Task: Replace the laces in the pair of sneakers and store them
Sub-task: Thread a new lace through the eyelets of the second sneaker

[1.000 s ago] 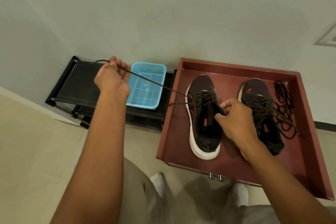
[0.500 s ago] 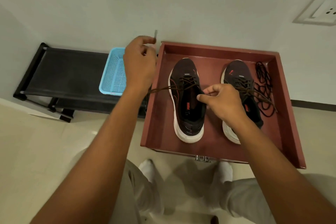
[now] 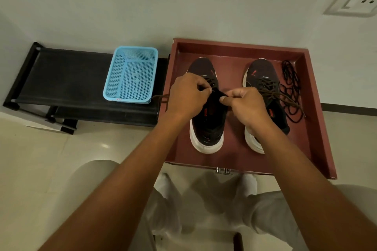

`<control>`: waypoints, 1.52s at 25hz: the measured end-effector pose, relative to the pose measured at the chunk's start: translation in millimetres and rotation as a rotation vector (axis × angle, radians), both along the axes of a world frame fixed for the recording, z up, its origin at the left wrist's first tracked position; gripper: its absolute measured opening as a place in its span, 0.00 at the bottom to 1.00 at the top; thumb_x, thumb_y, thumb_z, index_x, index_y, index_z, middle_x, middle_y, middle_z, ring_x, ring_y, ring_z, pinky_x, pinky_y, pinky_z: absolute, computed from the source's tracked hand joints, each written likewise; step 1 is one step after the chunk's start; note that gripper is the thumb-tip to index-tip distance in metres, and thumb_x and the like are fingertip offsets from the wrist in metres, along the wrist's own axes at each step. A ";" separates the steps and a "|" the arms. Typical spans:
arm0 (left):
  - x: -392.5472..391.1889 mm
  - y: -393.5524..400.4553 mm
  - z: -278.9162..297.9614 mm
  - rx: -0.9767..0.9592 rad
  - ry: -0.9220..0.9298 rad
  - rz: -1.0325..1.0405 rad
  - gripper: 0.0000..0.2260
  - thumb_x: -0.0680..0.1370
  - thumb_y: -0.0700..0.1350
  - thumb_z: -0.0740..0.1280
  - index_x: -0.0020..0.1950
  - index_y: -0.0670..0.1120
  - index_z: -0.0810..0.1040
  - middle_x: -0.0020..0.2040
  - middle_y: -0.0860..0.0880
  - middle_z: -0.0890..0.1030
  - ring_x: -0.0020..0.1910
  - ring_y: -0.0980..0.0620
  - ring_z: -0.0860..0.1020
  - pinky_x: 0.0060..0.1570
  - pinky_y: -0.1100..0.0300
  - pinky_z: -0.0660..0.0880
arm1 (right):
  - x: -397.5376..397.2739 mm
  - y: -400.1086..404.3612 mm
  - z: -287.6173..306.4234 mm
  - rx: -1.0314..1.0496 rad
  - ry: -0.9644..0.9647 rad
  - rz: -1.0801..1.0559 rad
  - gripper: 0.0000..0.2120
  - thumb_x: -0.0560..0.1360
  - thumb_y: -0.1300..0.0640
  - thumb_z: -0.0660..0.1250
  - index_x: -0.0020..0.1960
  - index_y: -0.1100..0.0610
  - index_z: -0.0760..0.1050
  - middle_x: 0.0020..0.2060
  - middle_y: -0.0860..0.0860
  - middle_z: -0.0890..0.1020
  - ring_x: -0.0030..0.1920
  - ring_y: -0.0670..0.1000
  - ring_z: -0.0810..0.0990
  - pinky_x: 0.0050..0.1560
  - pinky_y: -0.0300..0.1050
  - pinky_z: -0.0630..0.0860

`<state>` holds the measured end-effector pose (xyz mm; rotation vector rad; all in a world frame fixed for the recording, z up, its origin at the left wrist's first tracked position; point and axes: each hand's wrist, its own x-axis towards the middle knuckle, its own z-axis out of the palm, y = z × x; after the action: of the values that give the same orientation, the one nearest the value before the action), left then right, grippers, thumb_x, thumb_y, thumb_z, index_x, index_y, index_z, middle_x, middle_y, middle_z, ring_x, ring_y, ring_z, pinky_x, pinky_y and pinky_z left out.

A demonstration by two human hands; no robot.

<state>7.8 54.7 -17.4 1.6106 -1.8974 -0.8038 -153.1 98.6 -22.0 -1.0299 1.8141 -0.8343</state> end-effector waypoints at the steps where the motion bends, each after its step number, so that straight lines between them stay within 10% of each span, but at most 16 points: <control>1: 0.8 1.3 -2.2 -0.004 -0.024 0.007 0.03 0.76 0.45 0.75 0.46 0.52 0.88 0.43 0.55 0.86 0.41 0.58 0.81 0.40 0.73 0.69 | -1.0 -0.8 -1.5 0.013 -0.034 -0.012 0.04 0.77 0.61 0.74 0.45 0.55 0.87 0.39 0.50 0.87 0.40 0.49 0.86 0.39 0.41 0.77; 21: -13.6 10.9 -17.9 -0.048 0.023 0.093 0.03 0.77 0.44 0.74 0.48 0.49 0.88 0.47 0.54 0.79 0.45 0.58 0.77 0.44 0.76 0.65 | 3.0 -0.8 -4.5 0.084 -0.290 -0.064 0.05 0.79 0.65 0.70 0.50 0.59 0.84 0.46 0.56 0.87 0.46 0.51 0.87 0.44 0.43 0.83; 29: -16.2 14.7 -21.1 -0.178 -0.104 0.027 0.04 0.77 0.45 0.73 0.48 0.49 0.88 0.47 0.49 0.80 0.50 0.49 0.78 0.53 0.45 0.77 | 2.1 -3.0 -11.7 -0.011 -0.147 0.039 0.05 0.80 0.58 0.71 0.49 0.57 0.86 0.44 0.58 0.87 0.44 0.54 0.87 0.48 0.49 0.82; 38: -12.1 13.5 -25.5 -0.118 -0.098 0.070 0.08 0.75 0.47 0.76 0.54 0.53 0.87 0.50 0.55 0.73 0.59 0.51 0.69 0.58 0.53 0.67 | 0.0 -14.6 -15.5 -0.067 -0.079 0.010 0.04 0.78 0.61 0.72 0.45 0.56 0.85 0.42 0.62 0.86 0.39 0.57 0.83 0.41 0.50 0.80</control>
<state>-4.3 68.2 -42.9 1.6600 -1.9058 -0.5828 -153.1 84.0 -37.5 -1.0331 1.7239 -0.9226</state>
